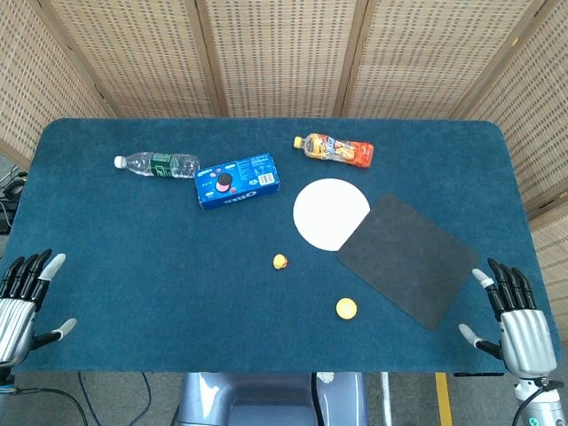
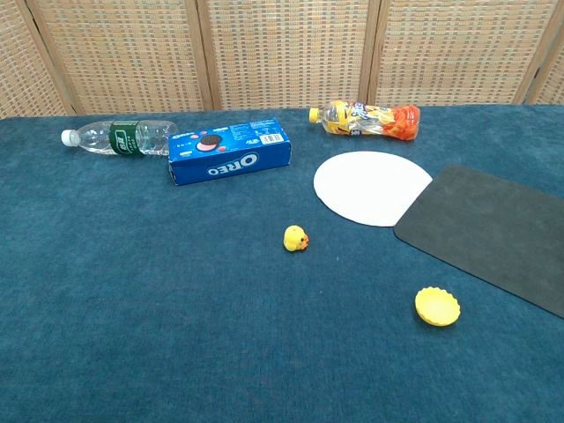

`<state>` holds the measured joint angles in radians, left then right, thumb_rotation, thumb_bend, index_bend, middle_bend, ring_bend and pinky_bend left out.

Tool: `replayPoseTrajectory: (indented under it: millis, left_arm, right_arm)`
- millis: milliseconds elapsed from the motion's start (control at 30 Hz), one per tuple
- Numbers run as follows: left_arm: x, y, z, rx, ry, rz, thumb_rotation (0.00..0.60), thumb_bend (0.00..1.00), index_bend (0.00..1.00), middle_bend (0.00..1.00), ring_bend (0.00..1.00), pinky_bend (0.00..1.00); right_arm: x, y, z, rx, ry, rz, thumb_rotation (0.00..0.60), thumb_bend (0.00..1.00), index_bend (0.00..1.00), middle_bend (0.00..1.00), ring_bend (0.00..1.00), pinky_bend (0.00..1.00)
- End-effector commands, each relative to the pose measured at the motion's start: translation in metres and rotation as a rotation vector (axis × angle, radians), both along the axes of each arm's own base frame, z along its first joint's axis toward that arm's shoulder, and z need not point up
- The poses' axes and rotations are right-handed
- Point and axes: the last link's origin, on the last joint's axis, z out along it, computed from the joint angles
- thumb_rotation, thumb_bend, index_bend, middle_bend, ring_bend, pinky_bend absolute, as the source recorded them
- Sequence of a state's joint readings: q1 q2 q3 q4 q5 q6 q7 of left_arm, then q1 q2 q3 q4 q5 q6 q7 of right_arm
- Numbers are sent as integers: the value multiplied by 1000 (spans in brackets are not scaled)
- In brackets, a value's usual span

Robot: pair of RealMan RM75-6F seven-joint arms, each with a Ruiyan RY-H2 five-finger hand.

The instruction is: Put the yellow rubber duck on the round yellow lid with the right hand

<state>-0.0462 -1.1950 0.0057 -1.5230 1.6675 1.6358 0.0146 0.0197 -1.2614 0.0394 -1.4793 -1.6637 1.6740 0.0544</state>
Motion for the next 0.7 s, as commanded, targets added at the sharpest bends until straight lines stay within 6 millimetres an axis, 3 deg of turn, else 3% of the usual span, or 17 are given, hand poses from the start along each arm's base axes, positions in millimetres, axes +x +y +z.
replayPoseTrajectory:
  millis: [33, 700]
  left_arm:
    - [-1, 0, 0, 2, 3, 2, 600, 50, 0, 0, 0, 0]
    - [-1, 0, -1, -13, 21, 7, 600, 49, 0, 0, 0, 0]
  right_arm:
    - [0, -1, 0, 0, 0, -10, 600, 49, 107, 0, 0, 0]
    - [0, -1, -2, 18, -15, -21, 600, 57, 136, 0, 0, 0]
